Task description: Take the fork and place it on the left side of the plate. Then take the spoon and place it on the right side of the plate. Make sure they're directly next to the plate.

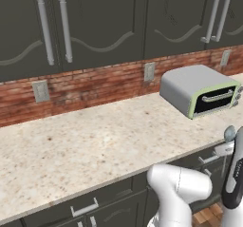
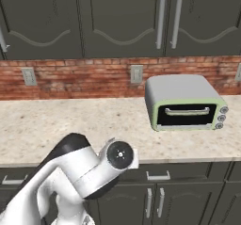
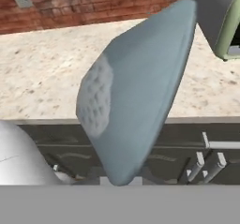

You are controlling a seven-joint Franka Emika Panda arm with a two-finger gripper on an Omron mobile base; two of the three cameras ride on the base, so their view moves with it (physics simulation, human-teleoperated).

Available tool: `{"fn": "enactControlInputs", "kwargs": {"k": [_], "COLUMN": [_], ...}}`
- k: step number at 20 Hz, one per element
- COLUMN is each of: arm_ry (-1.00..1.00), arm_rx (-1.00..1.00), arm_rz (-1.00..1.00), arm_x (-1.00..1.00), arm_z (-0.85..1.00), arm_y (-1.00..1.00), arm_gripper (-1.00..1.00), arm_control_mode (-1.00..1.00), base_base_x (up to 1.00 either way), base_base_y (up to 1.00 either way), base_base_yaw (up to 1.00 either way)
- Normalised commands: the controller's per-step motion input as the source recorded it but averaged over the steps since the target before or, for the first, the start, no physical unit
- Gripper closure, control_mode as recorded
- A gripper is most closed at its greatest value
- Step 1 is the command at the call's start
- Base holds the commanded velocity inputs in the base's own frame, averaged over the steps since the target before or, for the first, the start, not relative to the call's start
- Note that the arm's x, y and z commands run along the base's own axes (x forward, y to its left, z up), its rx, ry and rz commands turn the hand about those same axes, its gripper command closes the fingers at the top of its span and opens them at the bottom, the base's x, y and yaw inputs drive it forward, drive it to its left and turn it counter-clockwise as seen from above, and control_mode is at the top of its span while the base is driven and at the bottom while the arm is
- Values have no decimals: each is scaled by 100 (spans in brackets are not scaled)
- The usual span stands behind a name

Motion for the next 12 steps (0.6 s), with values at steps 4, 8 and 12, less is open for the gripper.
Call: {"fn": "enactControlInputs", "kwargs": {"k": [4, 8, 12], "arm_ry": [0, 1, 2], "arm_rx": [-21, -25, -12], "arm_rz": [0, 0, 8], "arm_x": [-77, -34, 0], "arm_z": [95, 83, 26], "arm_y": [68, 75, 40], "arm_gripper": [100, 100, 100], "arm_control_mode": [-100, -100, -100], "base_base_x": [0, 0, 0], "base_base_y": [0, 0, 0], "base_base_yaw": [0, 0, 0]}}
